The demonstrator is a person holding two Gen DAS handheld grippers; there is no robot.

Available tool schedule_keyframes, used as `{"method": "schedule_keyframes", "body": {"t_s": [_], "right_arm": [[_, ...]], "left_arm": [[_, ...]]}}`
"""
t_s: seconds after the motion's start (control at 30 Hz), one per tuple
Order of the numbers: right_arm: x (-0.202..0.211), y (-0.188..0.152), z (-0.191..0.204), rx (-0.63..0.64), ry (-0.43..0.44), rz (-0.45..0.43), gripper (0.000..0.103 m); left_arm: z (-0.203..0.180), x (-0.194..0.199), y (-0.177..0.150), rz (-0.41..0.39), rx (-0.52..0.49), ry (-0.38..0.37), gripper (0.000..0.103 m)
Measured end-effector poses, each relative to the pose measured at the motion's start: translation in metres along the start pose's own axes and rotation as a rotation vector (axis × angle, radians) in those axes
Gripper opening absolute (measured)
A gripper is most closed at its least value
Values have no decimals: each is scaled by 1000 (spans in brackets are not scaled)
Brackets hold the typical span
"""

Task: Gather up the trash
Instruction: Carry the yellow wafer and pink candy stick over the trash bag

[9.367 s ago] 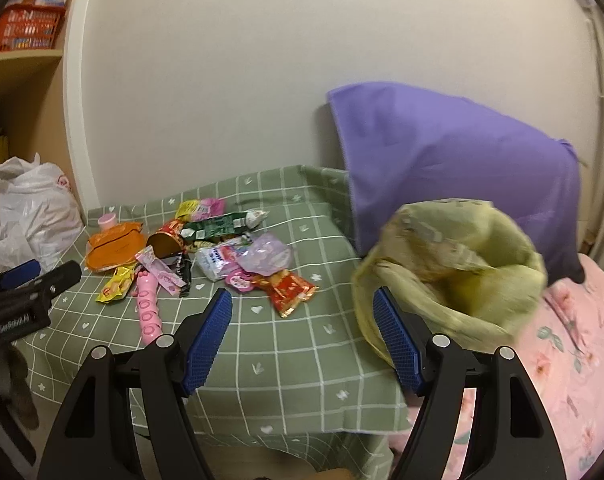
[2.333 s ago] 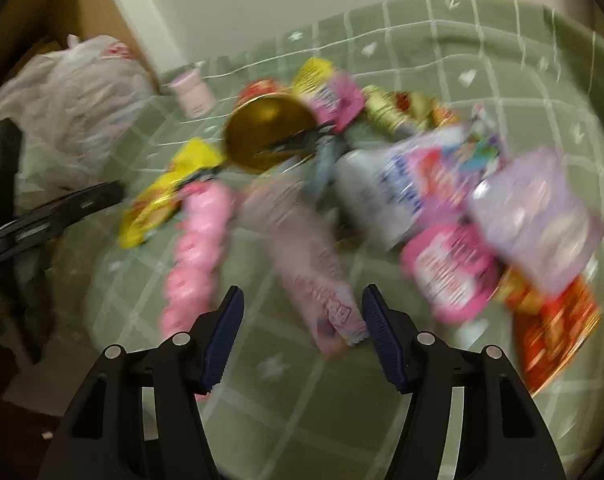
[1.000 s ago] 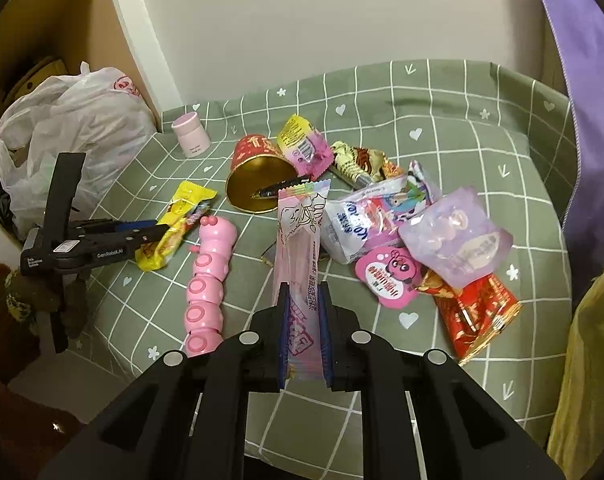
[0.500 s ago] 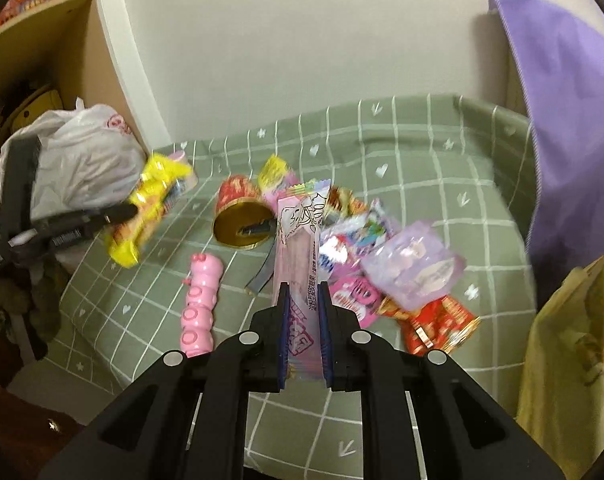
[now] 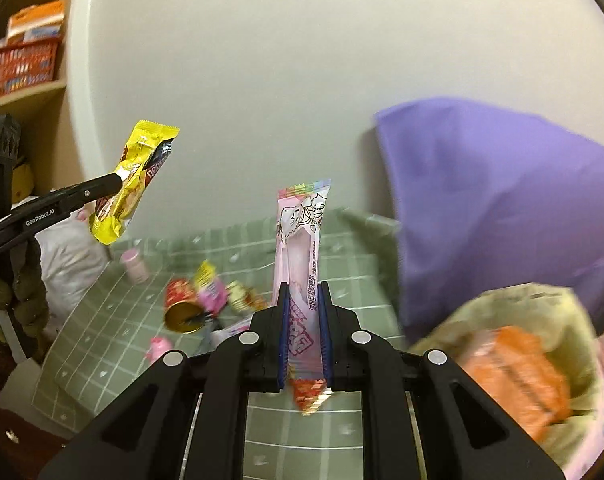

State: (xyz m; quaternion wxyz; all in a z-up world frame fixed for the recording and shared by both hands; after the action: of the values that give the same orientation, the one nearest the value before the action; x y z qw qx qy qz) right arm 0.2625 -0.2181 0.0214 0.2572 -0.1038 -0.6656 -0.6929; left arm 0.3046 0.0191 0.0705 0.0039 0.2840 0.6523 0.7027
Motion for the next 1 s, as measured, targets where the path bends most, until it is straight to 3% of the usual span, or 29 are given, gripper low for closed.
{"method": "schedule_keyframes", "body": {"t_s": [0.33,0.6,0.73,0.87,1.0], "right_arm": [[78,-4,-82,-101,-271,-87,14],[119,-23,-135,-190,-405,-93,14],[116,-29,-149,-214,-382,-65,14],[95,-37,-161,-220,-318,-12,14],[46,-58,-179,-224,-275,110,14]], "left_arm": [[-97,-47,22,19,-71,-297,17],[-190,-93,2,180,-141,-550,17],[-251,-119,-29,283,-225,-622,17],[-279,-146,-53,364,-272,-635,17],[-291,-165,-68,415,-297,-636,17]]}}
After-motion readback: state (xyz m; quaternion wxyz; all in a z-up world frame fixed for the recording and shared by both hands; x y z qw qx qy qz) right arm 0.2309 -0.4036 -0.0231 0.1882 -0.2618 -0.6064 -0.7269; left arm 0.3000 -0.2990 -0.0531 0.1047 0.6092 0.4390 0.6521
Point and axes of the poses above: each gripper's, at about its wrist camera, not at the fingertips, and x roughly against the way its jaws point, z to its left, y to its top, the point moved 5 cm from there along -x, roughly the way its jaws point, and after that the axes turned 2 degrees about -x, right-handed, at the moved point
